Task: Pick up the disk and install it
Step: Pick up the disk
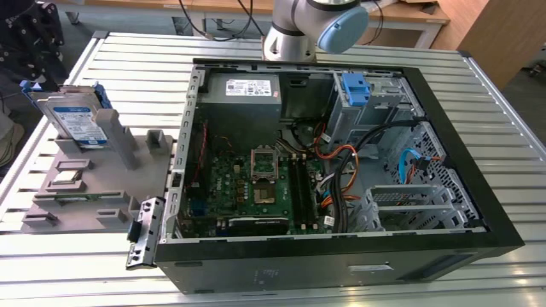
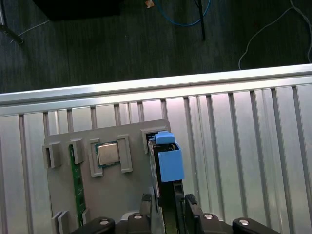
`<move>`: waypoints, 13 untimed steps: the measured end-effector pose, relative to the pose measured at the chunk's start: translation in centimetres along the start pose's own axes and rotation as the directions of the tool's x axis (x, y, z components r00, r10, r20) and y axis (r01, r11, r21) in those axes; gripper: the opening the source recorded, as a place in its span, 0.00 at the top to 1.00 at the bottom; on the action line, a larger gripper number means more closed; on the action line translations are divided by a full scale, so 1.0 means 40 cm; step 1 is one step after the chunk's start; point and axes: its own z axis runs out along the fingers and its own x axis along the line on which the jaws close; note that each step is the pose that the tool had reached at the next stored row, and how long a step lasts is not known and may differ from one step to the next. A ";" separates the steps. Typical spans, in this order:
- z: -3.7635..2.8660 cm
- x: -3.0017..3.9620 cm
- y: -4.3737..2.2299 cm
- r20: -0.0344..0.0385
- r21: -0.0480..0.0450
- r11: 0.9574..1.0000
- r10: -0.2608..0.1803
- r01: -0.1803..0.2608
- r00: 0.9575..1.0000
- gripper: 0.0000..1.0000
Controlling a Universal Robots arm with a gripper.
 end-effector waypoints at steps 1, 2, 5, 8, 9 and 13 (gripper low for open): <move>0.000 0.000 0.000 0.000 0.000 1.000 0.000 0.000 1.000 0.59; 0.000 0.000 0.000 0.000 0.000 1.000 0.000 0.000 1.000 0.53; 0.000 0.000 0.000 0.000 0.000 1.000 0.000 0.000 1.000 0.42; 0.000 0.000 0.000 0.000 0.000 1.000 0.000 0.000 1.000 0.35; 0.000 0.000 0.000 0.000 0.000 1.000 0.000 0.000 1.000 0.35; 0.006 0.000 0.000 0.000 0.000 1.000 0.000 0.000 1.000 0.35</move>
